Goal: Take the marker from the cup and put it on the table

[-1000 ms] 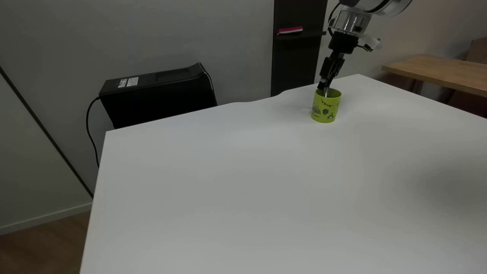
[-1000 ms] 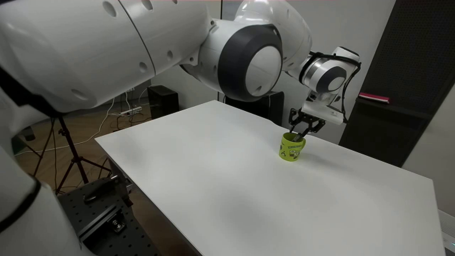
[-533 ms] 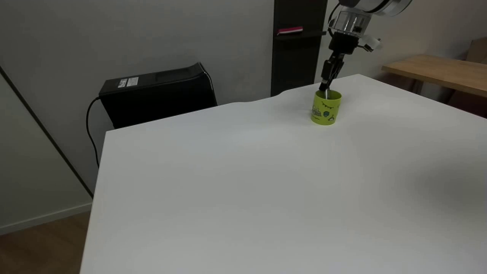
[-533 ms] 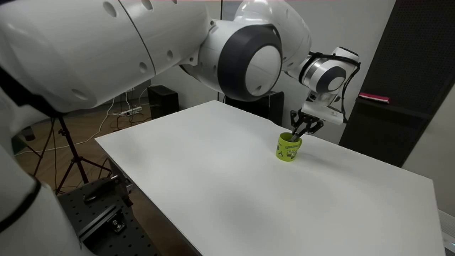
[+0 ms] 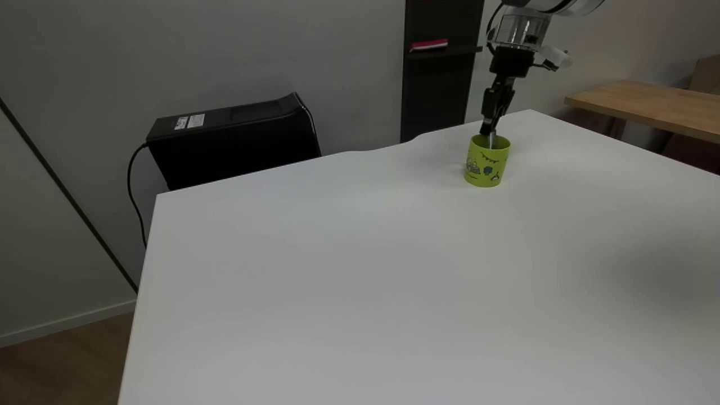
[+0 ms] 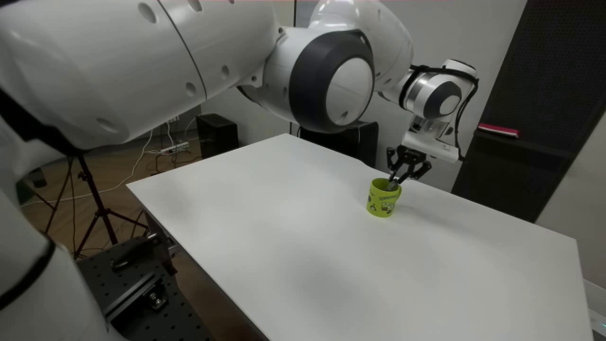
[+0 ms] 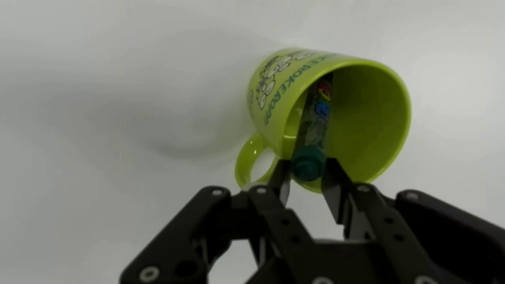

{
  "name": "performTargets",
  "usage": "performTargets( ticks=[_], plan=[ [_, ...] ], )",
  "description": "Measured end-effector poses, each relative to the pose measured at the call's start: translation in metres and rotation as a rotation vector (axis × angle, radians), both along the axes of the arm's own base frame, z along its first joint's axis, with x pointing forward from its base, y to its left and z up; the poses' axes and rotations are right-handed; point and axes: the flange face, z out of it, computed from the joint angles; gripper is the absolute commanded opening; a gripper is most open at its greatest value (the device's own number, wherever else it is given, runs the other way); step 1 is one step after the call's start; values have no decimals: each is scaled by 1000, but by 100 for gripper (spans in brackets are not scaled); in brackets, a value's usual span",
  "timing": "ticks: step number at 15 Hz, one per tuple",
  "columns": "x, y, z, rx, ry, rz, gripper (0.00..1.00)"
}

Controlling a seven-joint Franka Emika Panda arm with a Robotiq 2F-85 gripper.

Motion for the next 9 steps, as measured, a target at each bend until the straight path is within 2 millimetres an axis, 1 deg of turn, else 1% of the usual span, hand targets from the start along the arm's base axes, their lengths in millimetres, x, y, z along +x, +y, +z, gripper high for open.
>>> performTargets(
  ticks=[3,9],
  plan=[
    [1,2,12,-10,10,6,5],
    [6,14,36,-17,0,19,5]
  ],
)
